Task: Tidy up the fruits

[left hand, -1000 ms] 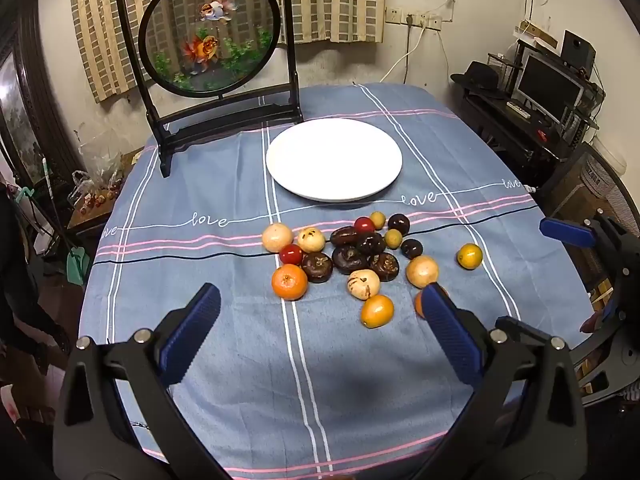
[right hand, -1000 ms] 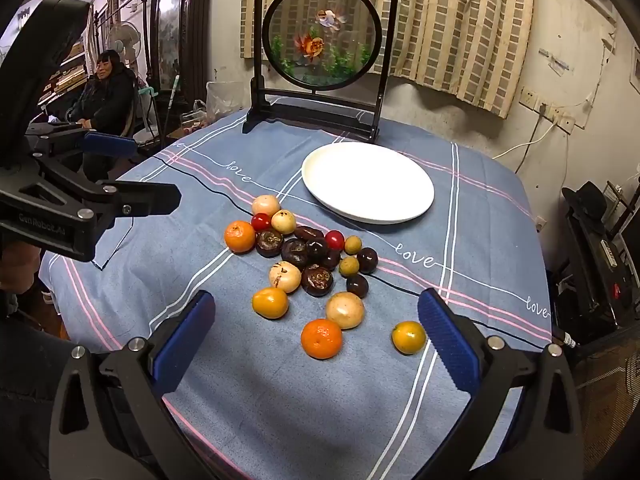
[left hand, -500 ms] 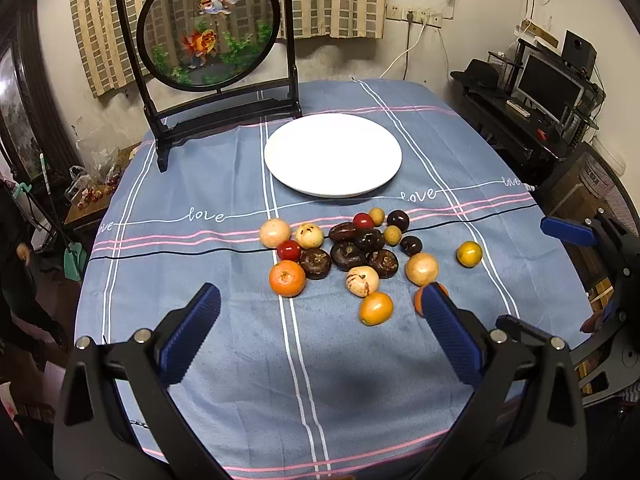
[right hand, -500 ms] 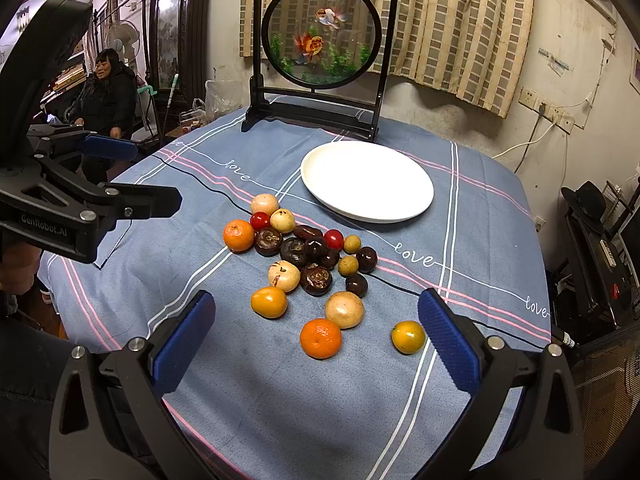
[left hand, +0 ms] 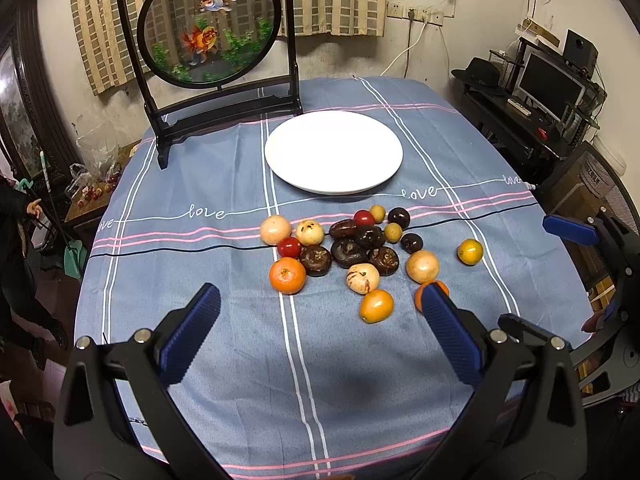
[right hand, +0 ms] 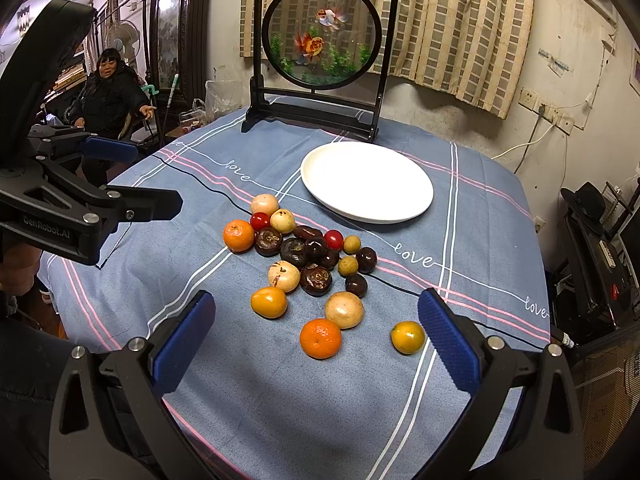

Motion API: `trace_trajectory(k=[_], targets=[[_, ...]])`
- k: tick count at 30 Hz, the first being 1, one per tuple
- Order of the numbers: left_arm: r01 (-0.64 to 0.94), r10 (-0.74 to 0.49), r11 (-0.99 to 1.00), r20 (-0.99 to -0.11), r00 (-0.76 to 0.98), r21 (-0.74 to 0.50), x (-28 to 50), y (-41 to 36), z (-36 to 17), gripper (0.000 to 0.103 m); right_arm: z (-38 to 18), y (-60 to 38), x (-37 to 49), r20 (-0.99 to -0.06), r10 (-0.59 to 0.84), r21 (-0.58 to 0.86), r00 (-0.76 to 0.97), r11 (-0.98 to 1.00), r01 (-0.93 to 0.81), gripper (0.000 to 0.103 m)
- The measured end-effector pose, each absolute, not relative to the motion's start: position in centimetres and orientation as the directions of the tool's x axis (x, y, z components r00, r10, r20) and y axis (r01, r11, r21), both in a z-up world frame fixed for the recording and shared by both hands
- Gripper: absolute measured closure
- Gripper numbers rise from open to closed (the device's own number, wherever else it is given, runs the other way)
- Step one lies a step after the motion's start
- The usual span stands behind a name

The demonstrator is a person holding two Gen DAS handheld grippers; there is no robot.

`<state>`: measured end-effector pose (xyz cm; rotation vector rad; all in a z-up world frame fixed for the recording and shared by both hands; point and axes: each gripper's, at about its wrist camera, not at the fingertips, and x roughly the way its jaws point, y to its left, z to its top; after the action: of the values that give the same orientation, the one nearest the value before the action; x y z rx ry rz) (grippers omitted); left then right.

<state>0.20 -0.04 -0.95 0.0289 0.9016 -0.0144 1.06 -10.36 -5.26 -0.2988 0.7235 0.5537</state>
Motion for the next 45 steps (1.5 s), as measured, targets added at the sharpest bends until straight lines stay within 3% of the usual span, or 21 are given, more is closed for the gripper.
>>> trace_trajectory(k=[45], targets=[[0.023, 0.001, 1.0, -0.794, 0.608, 0.019, 0.3, 0.28, -1.4, 0.002, -5.29, -10.4, 1.19, -0.695, 0.369, -0.074, 0.617, 0.817, -0.572, 0.001]])
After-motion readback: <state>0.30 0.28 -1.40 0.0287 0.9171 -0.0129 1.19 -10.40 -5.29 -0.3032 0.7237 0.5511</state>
